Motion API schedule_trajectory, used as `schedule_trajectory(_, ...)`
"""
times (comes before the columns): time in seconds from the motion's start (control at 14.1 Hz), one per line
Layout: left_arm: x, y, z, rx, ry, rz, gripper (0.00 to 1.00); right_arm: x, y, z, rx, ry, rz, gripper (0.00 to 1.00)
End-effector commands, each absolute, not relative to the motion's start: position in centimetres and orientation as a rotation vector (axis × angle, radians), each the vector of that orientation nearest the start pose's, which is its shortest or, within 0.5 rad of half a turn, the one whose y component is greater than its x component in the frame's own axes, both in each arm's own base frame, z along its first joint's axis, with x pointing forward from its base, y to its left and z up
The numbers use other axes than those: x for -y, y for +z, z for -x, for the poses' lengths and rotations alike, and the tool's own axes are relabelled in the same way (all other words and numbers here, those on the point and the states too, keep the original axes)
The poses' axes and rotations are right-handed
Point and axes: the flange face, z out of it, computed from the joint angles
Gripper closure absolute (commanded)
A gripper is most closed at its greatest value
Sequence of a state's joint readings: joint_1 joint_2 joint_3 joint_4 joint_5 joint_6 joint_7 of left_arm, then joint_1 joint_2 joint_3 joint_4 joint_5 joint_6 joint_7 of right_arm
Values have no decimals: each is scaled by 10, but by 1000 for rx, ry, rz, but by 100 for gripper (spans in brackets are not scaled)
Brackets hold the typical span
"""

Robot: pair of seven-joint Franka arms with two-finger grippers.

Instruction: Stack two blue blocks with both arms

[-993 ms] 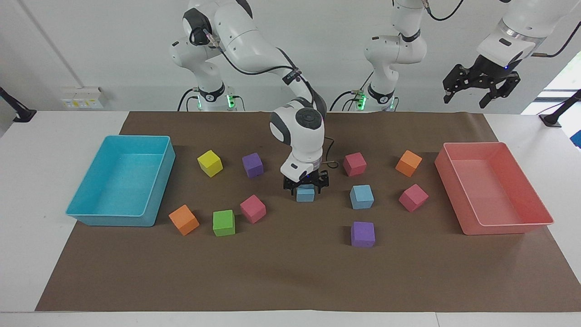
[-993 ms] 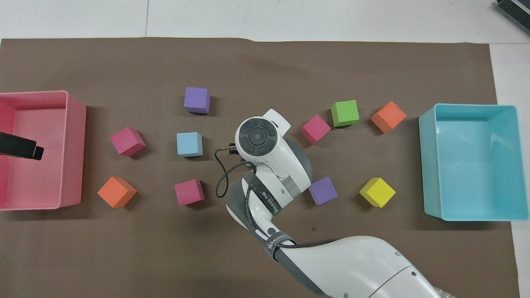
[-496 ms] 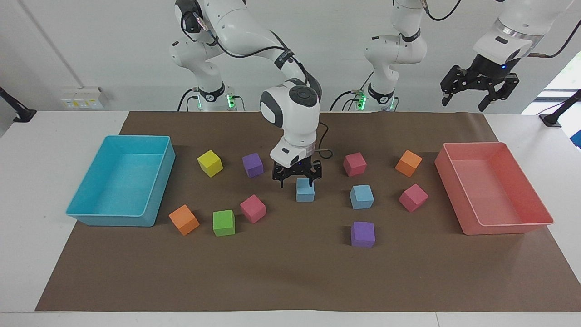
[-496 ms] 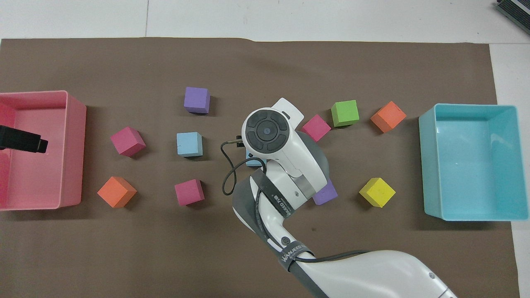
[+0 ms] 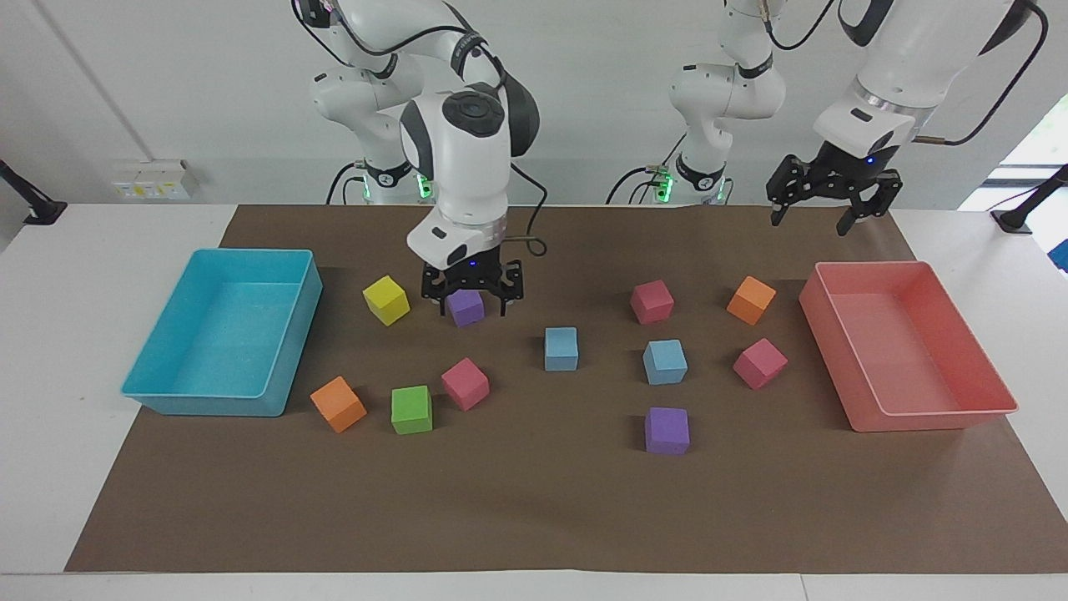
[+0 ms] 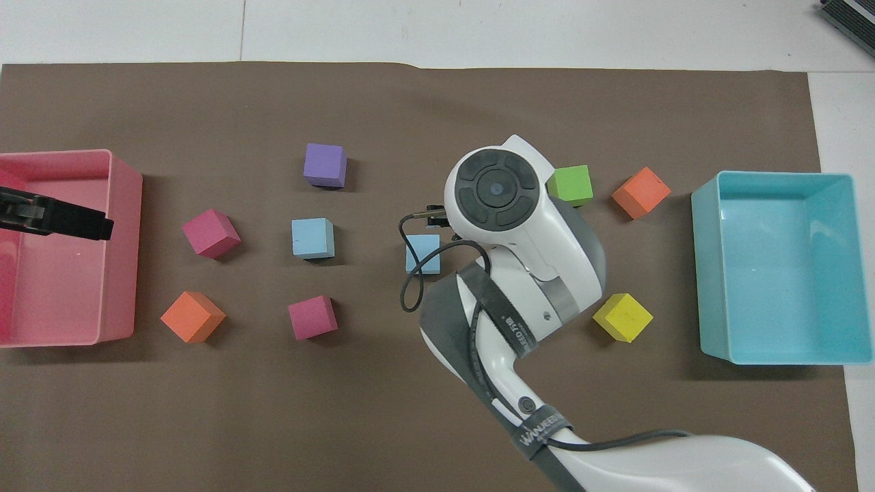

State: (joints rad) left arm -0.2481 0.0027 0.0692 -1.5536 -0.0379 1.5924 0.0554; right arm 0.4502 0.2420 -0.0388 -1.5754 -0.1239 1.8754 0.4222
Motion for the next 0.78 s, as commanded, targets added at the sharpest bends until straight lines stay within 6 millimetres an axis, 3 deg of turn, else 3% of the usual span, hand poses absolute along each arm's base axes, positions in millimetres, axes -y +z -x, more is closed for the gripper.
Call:
schedule_trajectory(0.0, 125, 607, -552, -338, -78, 3171, 0, -234, 516, -583, 69, -153, 3230, 0)
schedule_trajectory(0.14, 135, 586, -553, -313, -88, 3175, 0, -230, 511, -584, 22, -87, 3151, 0)
schedule_trajectory(0.28, 147, 566, -552, -329, -92, 3174, 0, -217, 503, -586, 81, -7, 2992, 0)
schedule_trajectory(0.43, 150, 549, -554, -294, -113, 3178, 0, -207, 497, -586, 127, 1, 2948, 0)
schedule_trajectory(0.71, 178, 510, -564, -277, -93, 3174, 0, -192, 474, -587, 117, 37, 2810, 0)
